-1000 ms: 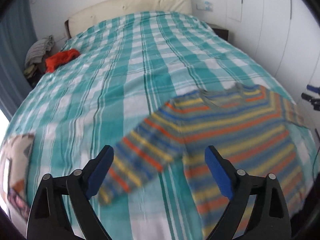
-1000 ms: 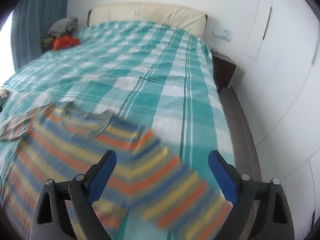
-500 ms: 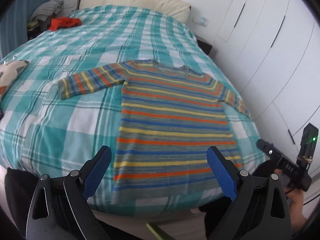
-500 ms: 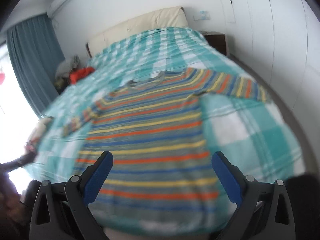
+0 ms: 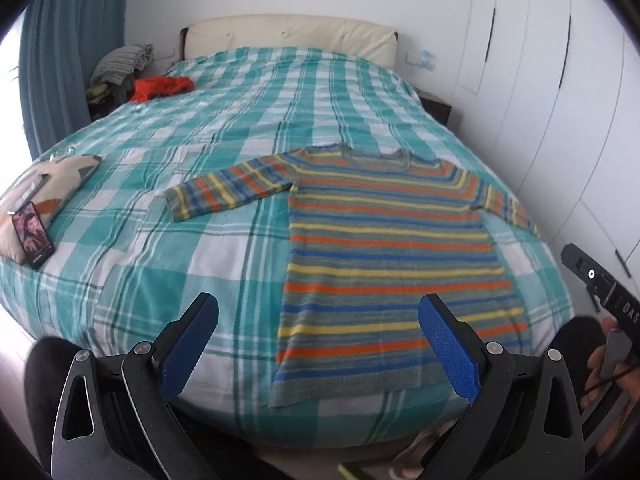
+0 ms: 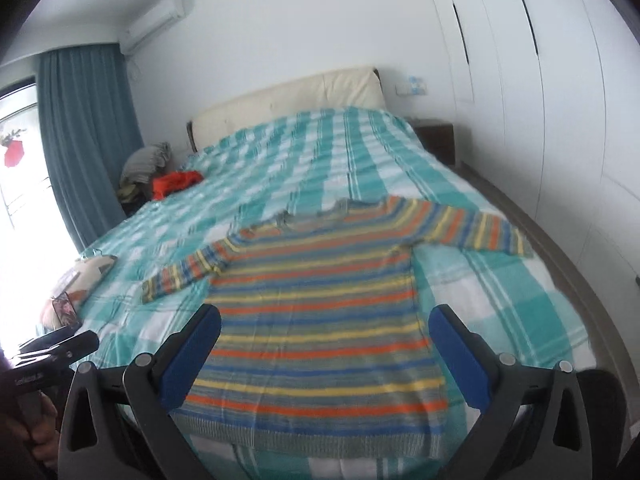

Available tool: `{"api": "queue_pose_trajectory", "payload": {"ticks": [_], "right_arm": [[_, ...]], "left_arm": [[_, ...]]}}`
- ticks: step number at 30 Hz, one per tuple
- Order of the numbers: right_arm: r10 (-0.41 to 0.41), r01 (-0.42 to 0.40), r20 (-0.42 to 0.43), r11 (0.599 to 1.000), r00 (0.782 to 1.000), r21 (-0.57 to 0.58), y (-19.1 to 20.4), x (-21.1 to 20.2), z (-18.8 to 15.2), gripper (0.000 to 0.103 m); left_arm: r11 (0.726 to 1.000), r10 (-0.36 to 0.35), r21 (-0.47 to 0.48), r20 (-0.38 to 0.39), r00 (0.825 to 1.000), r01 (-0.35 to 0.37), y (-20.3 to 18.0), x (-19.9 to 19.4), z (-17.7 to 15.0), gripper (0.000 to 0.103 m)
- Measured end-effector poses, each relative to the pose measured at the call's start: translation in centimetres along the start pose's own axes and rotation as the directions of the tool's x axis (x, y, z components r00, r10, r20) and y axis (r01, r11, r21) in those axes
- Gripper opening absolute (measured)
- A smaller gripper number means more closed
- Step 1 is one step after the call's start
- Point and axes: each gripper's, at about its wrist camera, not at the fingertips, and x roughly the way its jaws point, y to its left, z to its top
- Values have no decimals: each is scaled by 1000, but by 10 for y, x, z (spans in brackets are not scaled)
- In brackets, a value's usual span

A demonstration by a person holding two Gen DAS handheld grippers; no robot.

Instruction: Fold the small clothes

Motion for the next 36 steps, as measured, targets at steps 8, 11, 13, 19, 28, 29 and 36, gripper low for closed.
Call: {"api": "queue_pose_trajectory", "payload": {"ticks": [8, 11, 13, 19, 28, 29, 36], "right_arm": [[-58, 52, -59, 994, 997, -98, -9, 38, -11, 102], [-176, 174, -32, 983, 984, -60, -47, 61, -2, 102], [-229, 228, -45, 973, 972, -25, -76, 79, 3, 102], [-344, 345, -160, 938, 925, -27, -145, 154, -4, 102], [-338, 336, -167, 941, 926, -42, -171, 180, -46, 103], [-330, 329, -163, 944, 930, -36, -173, 179, -46, 103], [-325, 324, -137, 945, 936, -35, -172, 180, -48, 103]], "left_arm": [[988, -94, -128, -71, 993, 85, 42, 47, -17, 102], [989, -29, -147, -32, 999, 24, 67, 77, -1, 102], [990, 36, -135, -14, 999, -38, 82, 102, 11, 102], [968, 158, -190, -34, 987, -162, 128, 175, 17, 102], [961, 243, -124, -56, 968, -248, 135, 195, -32, 103], [963, 228, -135, -58, 972, -234, 137, 194, -33, 103], [961, 230, -143, -61, 971, -237, 138, 198, -30, 103]]}}
